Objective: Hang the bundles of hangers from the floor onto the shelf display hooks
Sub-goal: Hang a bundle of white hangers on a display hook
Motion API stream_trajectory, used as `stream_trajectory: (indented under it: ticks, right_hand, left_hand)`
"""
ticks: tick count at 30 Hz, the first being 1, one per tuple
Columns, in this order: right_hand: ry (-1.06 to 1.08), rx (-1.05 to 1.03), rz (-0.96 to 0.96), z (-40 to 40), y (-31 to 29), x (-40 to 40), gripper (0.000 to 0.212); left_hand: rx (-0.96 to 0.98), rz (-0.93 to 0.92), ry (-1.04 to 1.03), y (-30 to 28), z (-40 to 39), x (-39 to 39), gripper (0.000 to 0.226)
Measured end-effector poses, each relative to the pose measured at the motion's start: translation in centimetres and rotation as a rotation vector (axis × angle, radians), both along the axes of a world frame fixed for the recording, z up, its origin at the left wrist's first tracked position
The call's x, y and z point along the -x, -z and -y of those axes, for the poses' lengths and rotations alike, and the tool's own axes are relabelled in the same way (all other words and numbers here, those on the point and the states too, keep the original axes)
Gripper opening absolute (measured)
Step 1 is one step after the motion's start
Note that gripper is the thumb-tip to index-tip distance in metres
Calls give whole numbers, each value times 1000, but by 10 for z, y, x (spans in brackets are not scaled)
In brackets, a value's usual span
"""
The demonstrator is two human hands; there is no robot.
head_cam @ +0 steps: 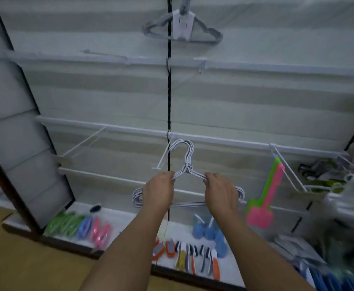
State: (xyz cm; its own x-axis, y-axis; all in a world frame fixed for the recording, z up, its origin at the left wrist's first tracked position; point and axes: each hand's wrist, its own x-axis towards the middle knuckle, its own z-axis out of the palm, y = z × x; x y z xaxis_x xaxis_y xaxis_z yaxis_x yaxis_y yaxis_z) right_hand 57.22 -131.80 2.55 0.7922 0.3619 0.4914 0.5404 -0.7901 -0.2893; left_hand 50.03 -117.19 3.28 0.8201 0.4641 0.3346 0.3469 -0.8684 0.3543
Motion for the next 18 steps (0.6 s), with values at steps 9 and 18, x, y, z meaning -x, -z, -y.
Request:
stream_trajectory:
  ticks: [9, 18]
  right_hand:
    - [26, -120, 266, -29, -83, -53, 15]
    - [20, -221, 718, -54, -196, -82, 9]
  left_hand:
    - [-161, 234, 21, -86, -29, -52, 34]
    - [-294, 661, 108, -176, -66, -84, 56]
